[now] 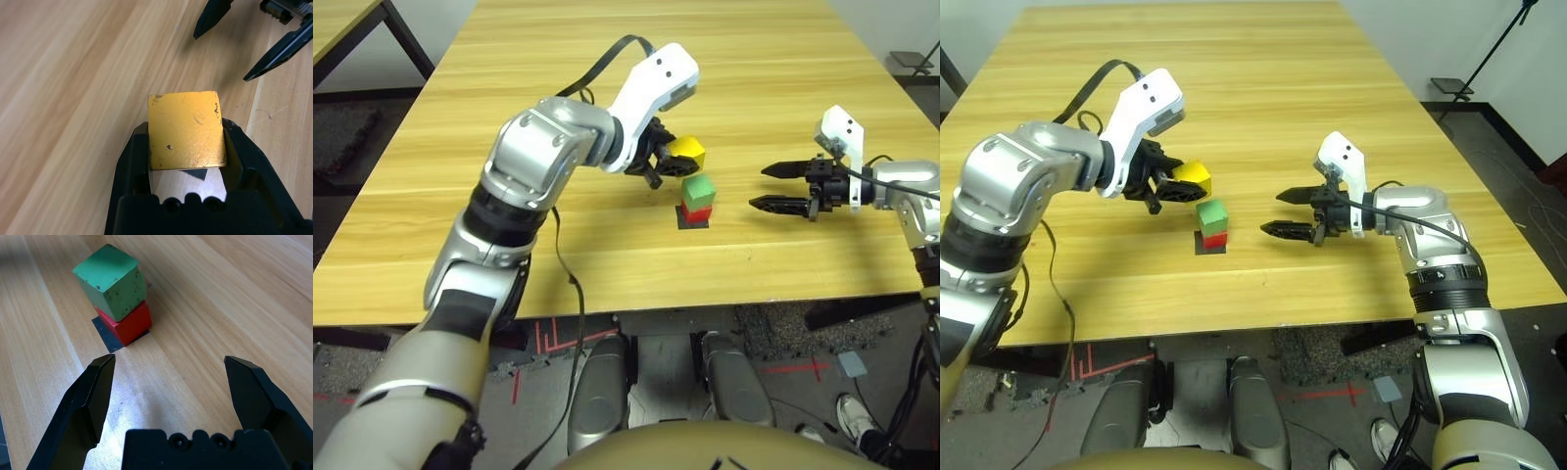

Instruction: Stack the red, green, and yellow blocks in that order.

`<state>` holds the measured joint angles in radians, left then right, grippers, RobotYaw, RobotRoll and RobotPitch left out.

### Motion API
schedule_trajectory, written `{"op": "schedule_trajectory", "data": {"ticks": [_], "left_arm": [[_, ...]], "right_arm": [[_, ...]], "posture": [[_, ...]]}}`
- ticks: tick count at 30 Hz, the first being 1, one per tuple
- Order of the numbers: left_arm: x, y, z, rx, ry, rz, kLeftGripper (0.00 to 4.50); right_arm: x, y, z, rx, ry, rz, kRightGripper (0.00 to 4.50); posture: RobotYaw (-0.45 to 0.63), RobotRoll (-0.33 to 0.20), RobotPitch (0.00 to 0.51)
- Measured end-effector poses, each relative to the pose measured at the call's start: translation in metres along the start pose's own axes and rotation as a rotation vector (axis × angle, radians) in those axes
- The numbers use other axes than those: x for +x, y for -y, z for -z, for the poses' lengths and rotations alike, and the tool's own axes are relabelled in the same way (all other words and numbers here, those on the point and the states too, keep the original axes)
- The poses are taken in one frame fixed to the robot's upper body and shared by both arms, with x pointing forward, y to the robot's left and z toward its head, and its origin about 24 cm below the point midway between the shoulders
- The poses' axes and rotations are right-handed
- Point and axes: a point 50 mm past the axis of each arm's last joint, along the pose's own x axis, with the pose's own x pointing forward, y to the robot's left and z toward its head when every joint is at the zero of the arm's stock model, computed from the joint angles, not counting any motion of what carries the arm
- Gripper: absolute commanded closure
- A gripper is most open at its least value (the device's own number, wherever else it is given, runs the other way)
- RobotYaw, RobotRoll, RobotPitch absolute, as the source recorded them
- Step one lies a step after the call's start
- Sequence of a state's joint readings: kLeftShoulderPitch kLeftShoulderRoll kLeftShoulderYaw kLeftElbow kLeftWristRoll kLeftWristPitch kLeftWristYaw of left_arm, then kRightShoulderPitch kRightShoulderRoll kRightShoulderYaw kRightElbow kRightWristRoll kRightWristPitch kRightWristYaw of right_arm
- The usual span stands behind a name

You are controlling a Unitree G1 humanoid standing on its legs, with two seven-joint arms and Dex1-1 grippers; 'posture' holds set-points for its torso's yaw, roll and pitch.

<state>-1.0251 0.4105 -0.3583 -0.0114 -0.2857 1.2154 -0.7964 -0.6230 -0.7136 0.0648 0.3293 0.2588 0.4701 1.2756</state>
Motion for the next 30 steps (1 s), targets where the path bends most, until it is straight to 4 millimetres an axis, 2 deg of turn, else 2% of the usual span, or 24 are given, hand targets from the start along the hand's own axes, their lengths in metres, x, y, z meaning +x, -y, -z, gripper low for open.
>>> {"op": "schedule_trajectory", "data": {"ticks": [3, 10, 26, 30], "left_arm": [[0.004, 0.003, 0.0, 0.005, -0.01, 0.004, 2.54], [0.011, 0.012, -0.003, 0.015, -0.005, 0.035, 2.54], [0.019, 0.019, -0.003, 0.044, 0.012, 0.064, 2.54], [0.02, 0.019, -0.001, 0.057, 0.012, 0.067, 1.25]], "right_arm": [[0.0, -0.001, 0.005, 0.019, -0.01, 0.002, 0.0], [-0.001, -0.002, 0.003, 0.012, -0.009, 0.007, 0.0], [-0.002, -0.003, 0.002, 0.014, -0.012, 0.011, 0.0], [-0.002, -0.004, 0.003, 0.016, -0.011, 0.009, 0.0]], "posture": [[0.23, -0.012, 0.118], [0.23, -0.011, 0.118], [0.22, -0.011, 0.126], [0.22, -0.011, 0.126]]}}
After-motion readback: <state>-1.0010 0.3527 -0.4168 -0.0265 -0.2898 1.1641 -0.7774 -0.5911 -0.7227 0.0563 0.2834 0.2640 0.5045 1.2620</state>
